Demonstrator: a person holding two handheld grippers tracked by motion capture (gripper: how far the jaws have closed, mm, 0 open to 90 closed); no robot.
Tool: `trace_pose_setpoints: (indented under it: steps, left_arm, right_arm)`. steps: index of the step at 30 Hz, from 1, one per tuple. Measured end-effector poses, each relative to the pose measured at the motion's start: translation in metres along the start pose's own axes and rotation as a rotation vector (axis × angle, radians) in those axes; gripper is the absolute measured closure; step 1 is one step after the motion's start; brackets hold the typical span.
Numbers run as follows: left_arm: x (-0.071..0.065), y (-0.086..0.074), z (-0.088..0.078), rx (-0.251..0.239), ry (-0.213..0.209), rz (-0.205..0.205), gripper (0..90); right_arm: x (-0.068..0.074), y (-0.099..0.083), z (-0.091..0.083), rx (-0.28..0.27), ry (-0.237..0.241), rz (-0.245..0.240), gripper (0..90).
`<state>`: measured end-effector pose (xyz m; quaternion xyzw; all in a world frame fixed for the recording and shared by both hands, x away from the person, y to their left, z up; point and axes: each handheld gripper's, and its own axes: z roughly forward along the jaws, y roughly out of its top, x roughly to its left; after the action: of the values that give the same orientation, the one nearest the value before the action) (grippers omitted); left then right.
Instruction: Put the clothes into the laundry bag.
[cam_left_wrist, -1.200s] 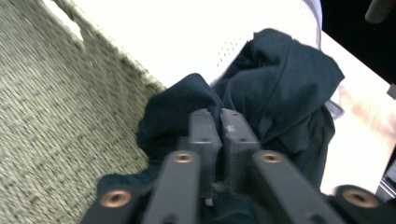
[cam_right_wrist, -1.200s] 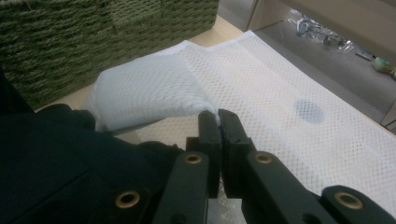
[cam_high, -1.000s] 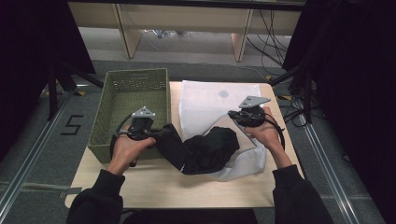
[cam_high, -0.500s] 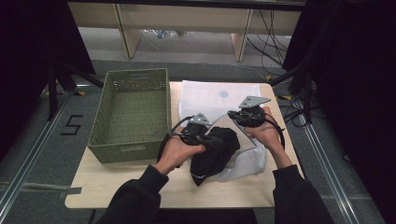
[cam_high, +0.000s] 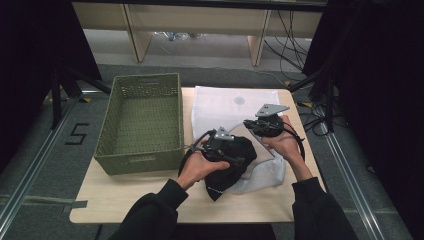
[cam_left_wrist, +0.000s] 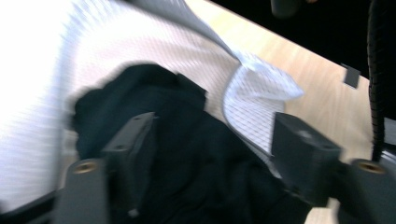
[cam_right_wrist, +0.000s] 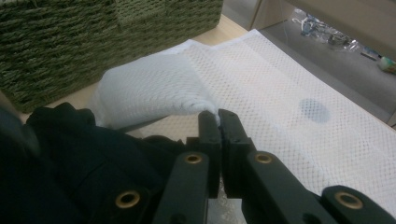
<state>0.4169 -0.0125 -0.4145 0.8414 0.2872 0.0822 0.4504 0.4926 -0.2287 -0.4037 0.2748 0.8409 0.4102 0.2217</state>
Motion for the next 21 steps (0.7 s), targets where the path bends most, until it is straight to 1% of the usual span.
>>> trace_pose_setpoints:
  steps: [2, 3, 4, 5, 6, 7, 8, 9, 10, 11, 13, 14, 15, 16, 17, 18, 19, 20, 21]
  left_arm:
    - [0.004, -0.002, -0.013, 0.012, 0.038, 0.034, 22.7]
    - [0.007, -0.005, -0.016, 0.044, 0.050, 0.047, 21.1]
    - [0.009, -0.008, -0.016, 0.067, 0.052, 0.043, 18.8]
    - [0.013, -0.014, -0.014, 0.102, 0.063, 0.020, 16.2]
    - [0.017, -0.018, -0.011, 0.139, 0.069, 0.014, 15.9]
    - [0.020, -0.023, -0.005, 0.139, 0.062, -0.012, 15.4]
    - [0.023, -0.026, -0.002, 0.135, 0.042, -0.005, 15.5]
    - [0.026, -0.032, 0.006, 0.134, 0.001, -0.050, 15.8]
    - [0.027, -0.034, 0.010, 0.131, -0.003, -0.052, 15.5]
    - [0.028, -0.039, 0.019, 0.149, 0.008, -0.032, 15.5]
    - [0.027, -0.041, 0.028, 0.175, 0.023, -0.011, 16.0]
    - [0.027, -0.040, 0.030, 0.201, 0.018, 0.016, 24.3]
    - [0.026, -0.039, 0.031, 0.211, 0.023, 0.036, 36.8]
    - [0.023, -0.037, 0.033, 0.204, 0.037, 0.007, 44.4]
    - [0.021, -0.034, 0.033, 0.203, 0.049, 0.013, 54.1]
    - [0.019, -0.031, 0.034, 0.200, 0.057, 0.019, 63.5]
    - [0.017, -0.030, 0.035, 0.196, 0.065, 0.013, 68.2]
    - [0.016, -0.027, 0.035, 0.189, 0.066, 0.013, 71.0]
    - [0.015, -0.025, 0.035, 0.161, 0.067, -0.006, 72.4]
  right_arm:
    - [0.000, 0.000, -0.001, 0.005, -0.004, -0.006, 89.8]
    - [0.001, 0.000, -0.001, 0.005, -0.004, -0.007, 89.8]
    - [0.001, 0.001, -0.001, 0.005, -0.005, -0.005, 89.8]
    - [0.001, 0.001, -0.001, 0.007, -0.005, -0.003, 89.8]
    - [0.001, 0.001, 0.000, 0.001, -0.002, -0.013, 89.8]
    - [0.002, 0.001, 0.000, 0.002, -0.004, -0.013, 89.8]
    - [0.003, 0.001, 0.000, 0.006, -0.001, -0.016, 89.8]
    - [0.003, 0.001, 0.001, 0.006, 0.001, -0.018, 89.8]
    - [0.003, 0.002, 0.001, 0.011, 0.008, -0.017, 89.8]
    - [0.004, 0.002, 0.001, 0.014, 0.009, -0.006, 89.8]
    - [0.004, 0.002, 0.000, 0.017, 0.014, -0.010, 89.8]
    - [0.005, 0.002, 0.000, 0.016, 0.015, -0.015, 89.8]
    - [0.006, 0.001, 0.000, 0.019, 0.011, -0.001, 89.8]
    - [0.006, 0.001, 0.001, 0.016, 0.015, -0.004, 89.8]
    - [0.006, 0.001, 0.001, 0.016, 0.017, -0.003, 89.8]
    - [0.006, 0.002, 0.002, 0.016, 0.021, -0.016, 89.8]
    - [0.007, 0.002, 0.001, 0.005, 0.007, -0.023, 89.8]
    - [0.008, 0.002, 0.001, 0.015, 0.024, -0.014, 89.9]
    - [0.009, 0.003, 0.000, 0.014, 0.020, -0.017, 89.9]
